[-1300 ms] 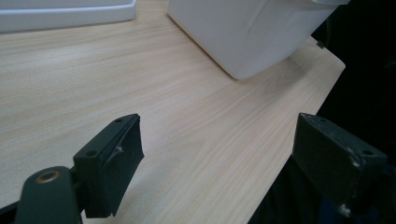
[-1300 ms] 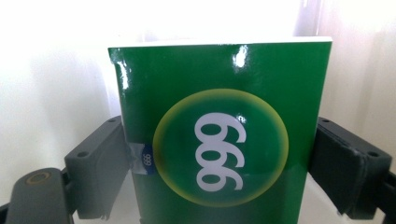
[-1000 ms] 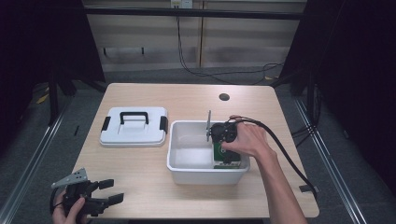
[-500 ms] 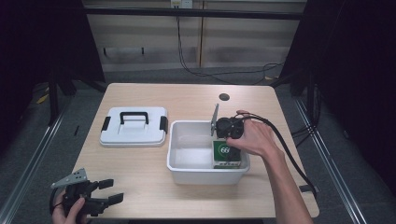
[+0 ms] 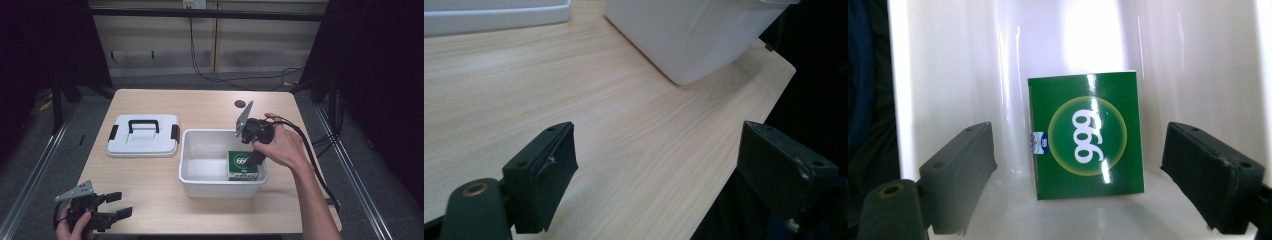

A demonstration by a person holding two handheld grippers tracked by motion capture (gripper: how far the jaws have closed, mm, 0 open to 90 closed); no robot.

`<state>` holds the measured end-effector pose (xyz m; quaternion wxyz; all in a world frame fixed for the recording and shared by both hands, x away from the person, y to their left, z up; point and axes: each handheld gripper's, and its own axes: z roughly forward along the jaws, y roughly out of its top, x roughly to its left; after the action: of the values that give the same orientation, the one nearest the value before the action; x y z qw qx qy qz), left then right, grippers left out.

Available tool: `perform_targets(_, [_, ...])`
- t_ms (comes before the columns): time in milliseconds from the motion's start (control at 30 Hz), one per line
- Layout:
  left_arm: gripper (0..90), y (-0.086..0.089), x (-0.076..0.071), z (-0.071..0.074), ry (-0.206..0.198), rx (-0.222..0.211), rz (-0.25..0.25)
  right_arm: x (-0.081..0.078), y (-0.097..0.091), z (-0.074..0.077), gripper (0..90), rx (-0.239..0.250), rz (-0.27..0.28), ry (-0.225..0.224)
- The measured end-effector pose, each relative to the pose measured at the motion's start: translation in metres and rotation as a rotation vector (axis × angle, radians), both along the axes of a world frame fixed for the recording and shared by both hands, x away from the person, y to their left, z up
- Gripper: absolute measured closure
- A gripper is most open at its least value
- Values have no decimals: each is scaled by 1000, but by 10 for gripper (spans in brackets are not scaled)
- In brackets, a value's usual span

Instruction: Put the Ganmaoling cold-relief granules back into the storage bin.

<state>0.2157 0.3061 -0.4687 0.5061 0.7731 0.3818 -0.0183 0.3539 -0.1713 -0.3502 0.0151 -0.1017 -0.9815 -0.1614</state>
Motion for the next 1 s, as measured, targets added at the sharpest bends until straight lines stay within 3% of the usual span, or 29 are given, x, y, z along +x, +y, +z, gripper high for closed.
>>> perform_targets(233, [160, 0, 0, 0, -1, 1, 1, -8, -19, 10, 136, 106, -40, -28])
perform_targets(333, [160, 0, 0, 0, 2, 0, 1, -12, -28, 12, 171, 151, -61, -72])
perform_targets(400, [160, 0, 0, 0, 2, 0, 1, -14, -31, 12, 177, 156, -67, -86])
perform_targets(433, [160, 0, 0, 0, -3, 3, 1, -16, -38, 10, 186, 203, -66, -98])
perform_targets(467, [160, 0, 0, 0, -3, 3, 1, -16, -38, 10, 186, 203, -66, -98])
perform_targets(600, [160, 0, 0, 0, -2, 3, -1, -24, -58, 7, 191, 282, -130, -128])
perform_targets(800, [160, 0, 0, 0, 0, 2, 1, -38, -81, 6, 202, 421, -198, -192])
perform_targets(1000, [160, 0, 0, 0, 0, 2, 2, -50, -95, 5, 208, 468, -246, -225])
